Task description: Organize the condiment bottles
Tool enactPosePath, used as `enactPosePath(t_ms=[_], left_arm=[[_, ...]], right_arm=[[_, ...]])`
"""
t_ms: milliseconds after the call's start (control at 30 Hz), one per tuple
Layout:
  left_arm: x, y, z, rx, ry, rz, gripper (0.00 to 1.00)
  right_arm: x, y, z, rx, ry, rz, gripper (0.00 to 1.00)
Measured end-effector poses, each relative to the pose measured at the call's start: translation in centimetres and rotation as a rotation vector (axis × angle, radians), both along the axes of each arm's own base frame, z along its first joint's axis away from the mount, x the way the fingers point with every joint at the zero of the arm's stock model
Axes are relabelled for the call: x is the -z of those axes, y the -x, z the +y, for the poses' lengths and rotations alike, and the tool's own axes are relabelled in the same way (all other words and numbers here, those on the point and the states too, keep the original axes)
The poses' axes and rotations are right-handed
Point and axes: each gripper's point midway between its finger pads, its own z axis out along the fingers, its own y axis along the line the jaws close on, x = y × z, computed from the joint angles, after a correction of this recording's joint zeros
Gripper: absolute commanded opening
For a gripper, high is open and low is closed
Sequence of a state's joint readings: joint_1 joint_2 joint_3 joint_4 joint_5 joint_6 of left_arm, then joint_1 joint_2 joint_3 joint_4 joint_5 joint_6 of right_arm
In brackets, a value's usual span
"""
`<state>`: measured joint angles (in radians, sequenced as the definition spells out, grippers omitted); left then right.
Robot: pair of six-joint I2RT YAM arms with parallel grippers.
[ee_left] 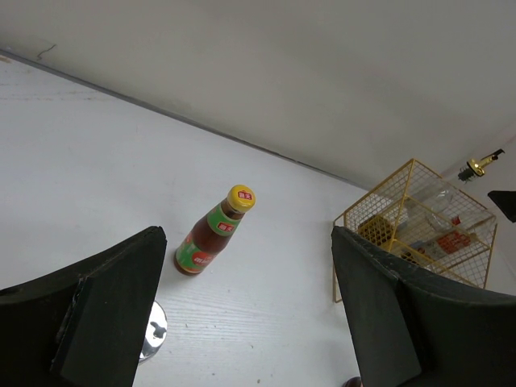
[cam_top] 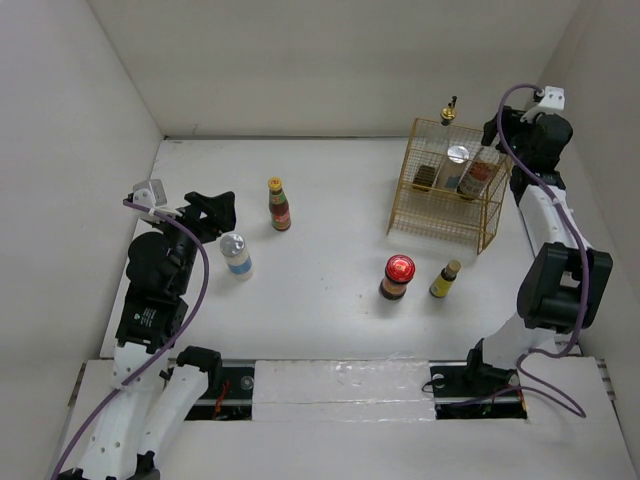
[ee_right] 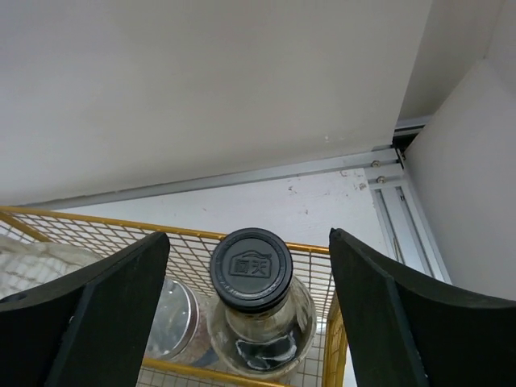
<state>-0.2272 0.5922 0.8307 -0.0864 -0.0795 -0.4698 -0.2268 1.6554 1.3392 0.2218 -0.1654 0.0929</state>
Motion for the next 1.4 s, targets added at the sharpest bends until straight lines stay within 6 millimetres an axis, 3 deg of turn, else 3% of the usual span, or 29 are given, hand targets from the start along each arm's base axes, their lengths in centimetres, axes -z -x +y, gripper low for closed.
enactPosePath(t_ms=[133, 233, 267, 300, 333, 367, 400, 433, 500, 533, 567, 633, 700, 767, 967, 1167, 1400], left_arm=[[0.0, 0.0, 0.0, 0.000, 0.003, 0.000, 0.79], [0.0, 0.0, 0.0, 0.000, 0.004, 0.000, 0.79], [0.0, 0.0, 0.0, 0.000, 0.005, 0.000, 0.79], [0.0, 0.0, 0.0, 0.000, 0.005, 0.001, 0.79], [0.0, 0.0, 0.0, 0.000, 0.006, 0.001, 0.79], [0.0, 0.0, 0.0, 0.000, 0.007, 0.001, 0.79], [0.0, 0.0, 0.0, 0.000, 0.007, 0.001, 0.79], [0.0, 0.0, 0.0, 0.000, 0.007, 0.001, 0.79], [-0.1, 0.1, -0.1, 0.002, 0.008, -0.001, 0.79], [-0.1, 0.1, -0.1, 0.002, 0.008, -0.003, 0.79], [-0.2, 0.1, 0.0, 0.001, 0.009, -0.004, 0.79], [-0.2, 0.2, 0.0, 0.000, 0.010, -0.007, 0.79], [-0.2, 0.2, 0.0, -0.001, 0.010, -0.007, 0.80], [-0.2, 0.2, 0.0, -0.001, 0.009, -0.007, 0.80], [-0.3, 0.3, 0.0, 0.000, 0.011, -0.012, 0.82], [-0.8, 0.7, 0.1, -0.001, 0.015, -0.029, 0.83], [-1.0, 0.9, 0.2, -0.001, 0.016, -0.037, 0.83]], right_arm=[[-2.8, 1.2, 1.2, -0.007, 0.009, -0.044, 0.90], [-6.7, 3.4, 4.1, -0.038, 0.020, -0.119, 0.84], [-7.9, 4.6, 5.8, -0.065, 0.022, -0.146, 0.78], [-8.9, 5.9, 7.7, -0.095, 0.023, -0.171, 0.49], [-9.6, 7.2, 10.0, -0.134, 0.024, -0.195, 0.32], [-10.0, 8.6, 12.4, -0.179, 0.015, -0.215, 0.22], [-9.6, 10.5, 15.6, -0.241, -0.006, -0.218, 0.18], [-9.3, 11.3, 16.9, -0.274, -0.005, -0.214, 0.19], [-7.7, 13.7, 20.7, -0.358, -0.017, -0.177, 0.35], [-6.5, 14.9, 22.3, -0.399, -0.015, -0.140, 0.60], [-5.4, 15.9, 23.4, -0.425, -0.014, -0.101, 0.71], [-2.8, 17.9, 24.5, -0.464, 0.007, -0.008, 0.89], [-0.4, 19.8, 24.9, -0.486, 0.032, 0.091, 0.95], [1.8, 21.3, 25.1, -0.503, 0.058, 0.189, 0.99], [8.0, 25.5, 24.6, -0.539, 0.125, 0.461, 0.99], [11.5, 27.1, 24.3, -0.553, 0.158, 0.621, 0.99], [15.2, 28.7, 25.6, -0.611, 0.186, 0.760, 0.99]])
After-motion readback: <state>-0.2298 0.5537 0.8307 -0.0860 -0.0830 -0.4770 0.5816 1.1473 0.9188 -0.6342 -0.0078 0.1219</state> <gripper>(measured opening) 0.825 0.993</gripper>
